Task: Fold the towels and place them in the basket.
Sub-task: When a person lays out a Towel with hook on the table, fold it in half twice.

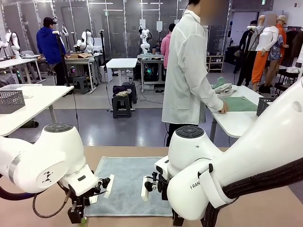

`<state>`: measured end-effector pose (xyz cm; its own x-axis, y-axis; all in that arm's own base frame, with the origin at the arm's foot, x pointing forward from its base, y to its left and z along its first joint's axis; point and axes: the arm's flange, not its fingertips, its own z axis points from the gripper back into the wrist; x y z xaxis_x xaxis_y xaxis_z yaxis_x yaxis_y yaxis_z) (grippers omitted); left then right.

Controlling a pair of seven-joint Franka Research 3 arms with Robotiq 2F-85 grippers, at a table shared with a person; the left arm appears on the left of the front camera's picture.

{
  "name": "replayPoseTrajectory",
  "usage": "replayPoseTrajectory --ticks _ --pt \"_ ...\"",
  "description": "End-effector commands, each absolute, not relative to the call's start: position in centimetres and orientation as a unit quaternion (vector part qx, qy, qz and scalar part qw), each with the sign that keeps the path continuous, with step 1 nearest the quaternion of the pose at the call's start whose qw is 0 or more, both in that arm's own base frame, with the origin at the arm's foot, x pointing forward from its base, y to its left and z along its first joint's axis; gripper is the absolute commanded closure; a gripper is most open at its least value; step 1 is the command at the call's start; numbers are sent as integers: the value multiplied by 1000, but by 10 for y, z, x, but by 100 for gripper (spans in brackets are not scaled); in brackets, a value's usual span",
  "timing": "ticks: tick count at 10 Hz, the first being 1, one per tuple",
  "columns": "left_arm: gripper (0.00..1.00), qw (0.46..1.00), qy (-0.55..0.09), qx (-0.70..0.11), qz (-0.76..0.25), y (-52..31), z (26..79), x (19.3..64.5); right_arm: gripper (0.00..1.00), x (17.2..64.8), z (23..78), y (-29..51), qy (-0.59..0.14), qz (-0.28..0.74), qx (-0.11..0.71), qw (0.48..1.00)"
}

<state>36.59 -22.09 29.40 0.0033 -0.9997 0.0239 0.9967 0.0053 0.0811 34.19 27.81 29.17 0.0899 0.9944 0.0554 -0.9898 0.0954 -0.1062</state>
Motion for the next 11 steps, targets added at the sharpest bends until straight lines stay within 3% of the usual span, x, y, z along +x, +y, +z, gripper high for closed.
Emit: replayPoseTrajectory --ticks 1,2,9,10,11 --pt "48 709 -49 28 -703 -207 279 351 56 344 285 277 -62 672 -20 737" --pt "53 709 -49 25 -703 -209 280 352 56 344 285 277 -60 671 -20 739" --pt "55 704 -43 15 -708 -208 286 354 56 348 294 276 -54 673 -15 738" --pt "72 703 -41 14 -710 -209 286 355 67 348 294 276 -56 674 -16 737" --pt "74 703 -39 13 -710 -209 287 356 76 349 295 275 -57 673 -15 738"
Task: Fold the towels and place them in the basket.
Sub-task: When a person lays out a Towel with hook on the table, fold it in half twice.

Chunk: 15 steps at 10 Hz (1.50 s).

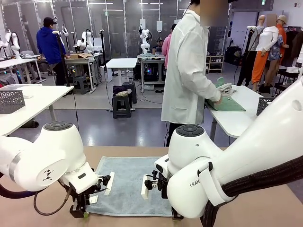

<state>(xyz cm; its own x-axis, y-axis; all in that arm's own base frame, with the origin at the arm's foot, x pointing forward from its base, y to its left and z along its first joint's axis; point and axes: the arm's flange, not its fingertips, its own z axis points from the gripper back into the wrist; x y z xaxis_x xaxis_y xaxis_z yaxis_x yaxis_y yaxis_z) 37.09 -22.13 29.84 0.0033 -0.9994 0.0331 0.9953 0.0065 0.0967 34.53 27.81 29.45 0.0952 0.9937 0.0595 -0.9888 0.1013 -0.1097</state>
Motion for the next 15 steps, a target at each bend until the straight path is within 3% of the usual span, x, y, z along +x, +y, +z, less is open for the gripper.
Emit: replayPoseTrajectory --ticks 1,2,3,12,13,15 --pt "91 702 -38 15 -711 -210 288 356 87 350 295 276 -56 674 -18 737" --pt "94 701 -37 16 -712 -210 288 357 82 350 296 276 -53 675 -19 735" --pt "100 699 -35 16 -714 -210 290 358 100 351 296 276 -51 677 -18 734" --pt "100 698 -46 24 -714 -221 300 371 100 348 297 279 -54 678 -21 733" --pt "91 697 -47 24 -715 -221 301 371 96 349 298 278 -54 677 -22 734" --pt "91 692 -58 33 -719 -222 320 378 96 357 309 268 -73 685 -7 724"
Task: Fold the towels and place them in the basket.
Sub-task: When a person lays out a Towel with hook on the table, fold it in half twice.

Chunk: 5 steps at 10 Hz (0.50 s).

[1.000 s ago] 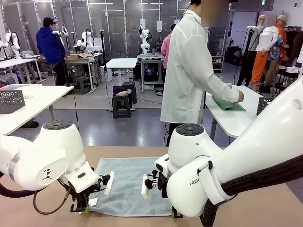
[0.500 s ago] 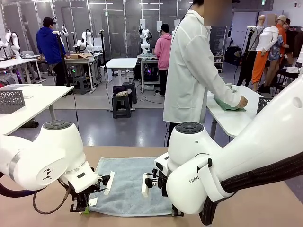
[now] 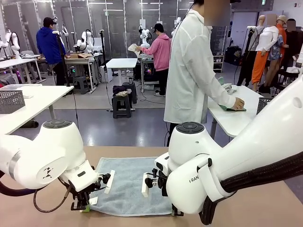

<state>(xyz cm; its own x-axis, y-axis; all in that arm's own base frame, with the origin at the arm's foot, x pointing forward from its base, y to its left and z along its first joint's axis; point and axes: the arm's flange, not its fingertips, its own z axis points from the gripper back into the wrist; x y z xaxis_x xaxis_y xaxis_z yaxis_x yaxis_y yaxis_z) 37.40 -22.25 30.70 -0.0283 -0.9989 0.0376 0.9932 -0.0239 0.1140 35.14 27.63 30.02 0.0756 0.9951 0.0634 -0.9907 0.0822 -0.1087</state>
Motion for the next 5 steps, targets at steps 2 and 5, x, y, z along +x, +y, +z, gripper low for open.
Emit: replayPoseTrajectory --ticks 2,5 --pt "91 690 -80 55 -717 -225 337 393 96 371 327 268 -89 687 -19 721" --pt "91 690 -89 68 -715 -229 361 417 96 394 359 272 -97 693 -36 714"
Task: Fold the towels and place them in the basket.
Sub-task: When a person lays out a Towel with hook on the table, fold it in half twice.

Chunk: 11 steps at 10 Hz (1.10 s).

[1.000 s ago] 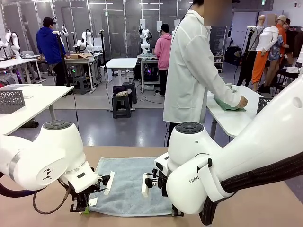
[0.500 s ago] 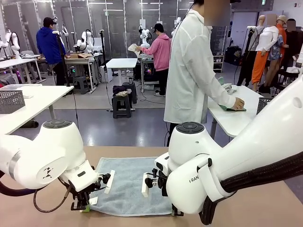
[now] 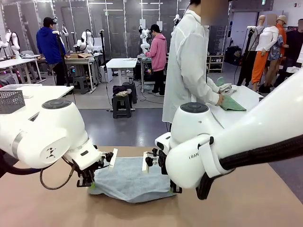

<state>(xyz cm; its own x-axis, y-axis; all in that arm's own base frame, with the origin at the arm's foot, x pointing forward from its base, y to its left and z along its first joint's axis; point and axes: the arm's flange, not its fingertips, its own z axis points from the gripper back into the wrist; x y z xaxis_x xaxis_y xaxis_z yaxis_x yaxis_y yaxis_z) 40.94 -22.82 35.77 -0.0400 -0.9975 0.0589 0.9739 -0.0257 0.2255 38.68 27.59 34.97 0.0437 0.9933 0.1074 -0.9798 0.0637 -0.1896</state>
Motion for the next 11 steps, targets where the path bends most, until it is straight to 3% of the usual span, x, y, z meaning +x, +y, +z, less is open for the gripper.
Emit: replayPoseTrajectory --ticks 1,5,9,11 --pt "91 692 -89 76 -713 -231 368 429 96 405 367 273 -100 692 -41 714" --pt "91 700 -91 76 -704 -233 375 456 96 441 377 273 -108 686 -46 718" --pt "91 696 -109 68 -707 -228 376 443 96 424 378 270 -114 681 -38 723" --pt "91 701 -97 59 -705 -229 372 465 96 447 374 266 -116 677 -32 726"
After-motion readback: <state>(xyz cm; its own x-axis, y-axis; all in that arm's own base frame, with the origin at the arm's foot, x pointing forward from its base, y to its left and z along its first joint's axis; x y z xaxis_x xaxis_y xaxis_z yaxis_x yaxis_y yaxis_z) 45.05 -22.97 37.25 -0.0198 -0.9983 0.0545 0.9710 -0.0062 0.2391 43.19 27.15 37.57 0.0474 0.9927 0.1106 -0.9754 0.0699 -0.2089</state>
